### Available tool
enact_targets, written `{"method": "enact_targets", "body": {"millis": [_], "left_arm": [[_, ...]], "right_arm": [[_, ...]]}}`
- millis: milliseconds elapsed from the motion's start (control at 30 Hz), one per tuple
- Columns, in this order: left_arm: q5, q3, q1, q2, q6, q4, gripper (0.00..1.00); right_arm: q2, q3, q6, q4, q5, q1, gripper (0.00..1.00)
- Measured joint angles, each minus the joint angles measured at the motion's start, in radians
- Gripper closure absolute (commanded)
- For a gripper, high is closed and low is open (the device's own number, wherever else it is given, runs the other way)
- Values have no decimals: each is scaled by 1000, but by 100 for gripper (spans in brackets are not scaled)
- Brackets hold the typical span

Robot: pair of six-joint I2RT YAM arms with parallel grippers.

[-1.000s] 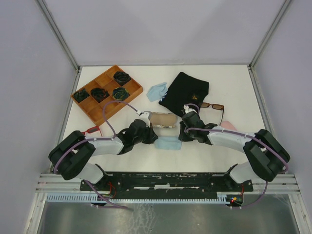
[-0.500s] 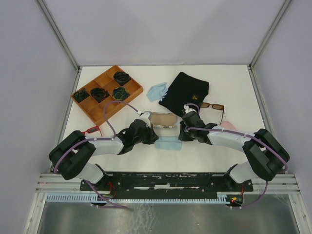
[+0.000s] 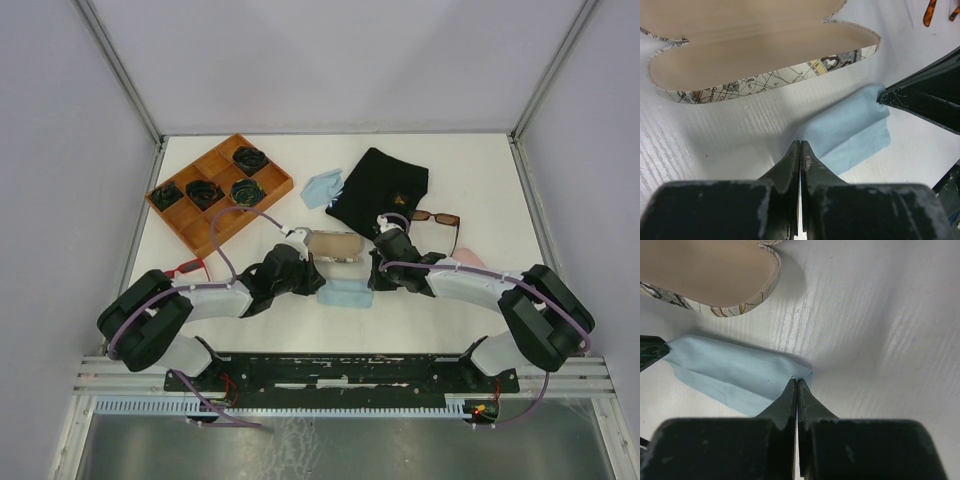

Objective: Organize the sunglasses
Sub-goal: Pick up the glasses cleaning cloth from the center of the board.

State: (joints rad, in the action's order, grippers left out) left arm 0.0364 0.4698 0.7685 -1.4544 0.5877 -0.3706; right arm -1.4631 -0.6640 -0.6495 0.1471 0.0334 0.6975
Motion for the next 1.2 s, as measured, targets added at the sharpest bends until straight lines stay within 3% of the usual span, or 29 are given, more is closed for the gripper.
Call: {"method": "enact_targets", "body": {"millis": [400, 700, 1000, 1200], "left_arm": [[18, -12, -2, 184, 0, 60, 97], [48, -35, 11, 446, 0, 237, 97], [-57, -37, 233, 574, 43, 415, 97], [-166, -118, 260, 573, 122, 438, 97]], "right_arm": [[183, -1, -3, 83, -25, 0, 100], [342, -2, -18, 192, -128, 3, 100], [358, -2, -69, 264, -175, 164, 100], [357, -2, -90, 262, -153, 172, 100]]}}
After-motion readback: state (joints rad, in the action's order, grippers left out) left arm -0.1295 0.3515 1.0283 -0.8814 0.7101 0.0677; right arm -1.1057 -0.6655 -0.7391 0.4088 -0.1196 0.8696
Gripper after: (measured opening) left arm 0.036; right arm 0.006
